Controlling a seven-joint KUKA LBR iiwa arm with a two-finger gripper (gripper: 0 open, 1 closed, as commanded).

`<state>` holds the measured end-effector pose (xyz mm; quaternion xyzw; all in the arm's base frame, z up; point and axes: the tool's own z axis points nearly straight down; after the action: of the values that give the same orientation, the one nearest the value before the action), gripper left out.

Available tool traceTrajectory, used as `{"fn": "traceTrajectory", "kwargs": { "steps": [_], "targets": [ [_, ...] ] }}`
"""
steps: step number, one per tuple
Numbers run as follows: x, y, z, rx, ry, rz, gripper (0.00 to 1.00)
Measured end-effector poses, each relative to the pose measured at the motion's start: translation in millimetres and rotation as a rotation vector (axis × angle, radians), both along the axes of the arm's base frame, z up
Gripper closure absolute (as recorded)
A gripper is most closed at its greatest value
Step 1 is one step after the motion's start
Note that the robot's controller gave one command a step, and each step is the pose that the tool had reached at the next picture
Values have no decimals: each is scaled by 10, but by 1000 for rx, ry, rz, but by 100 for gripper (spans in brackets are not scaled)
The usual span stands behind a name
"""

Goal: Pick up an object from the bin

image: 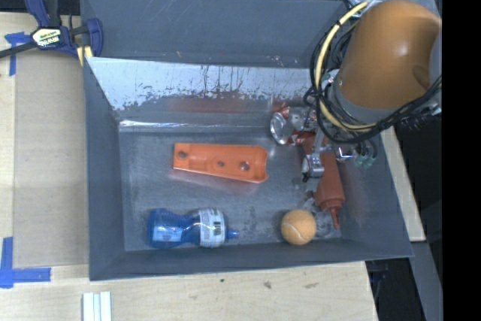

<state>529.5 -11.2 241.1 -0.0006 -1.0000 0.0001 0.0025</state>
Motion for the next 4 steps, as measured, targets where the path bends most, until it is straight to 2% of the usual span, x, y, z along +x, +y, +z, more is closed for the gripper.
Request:
{"fn": "traceTrajectory", "kwargs": {
  "steps": [1, 2, 3, 4],
  "targets": [
    [14, 0, 48, 0, -9, 0, 0],
    [641, 322, -1268, 1, -9, -65, 0],
    [680, 508, -844, 0, -11, -314, 0],
    [801, 576, -1186, 1, -10, 6, 0]
  ]
}}
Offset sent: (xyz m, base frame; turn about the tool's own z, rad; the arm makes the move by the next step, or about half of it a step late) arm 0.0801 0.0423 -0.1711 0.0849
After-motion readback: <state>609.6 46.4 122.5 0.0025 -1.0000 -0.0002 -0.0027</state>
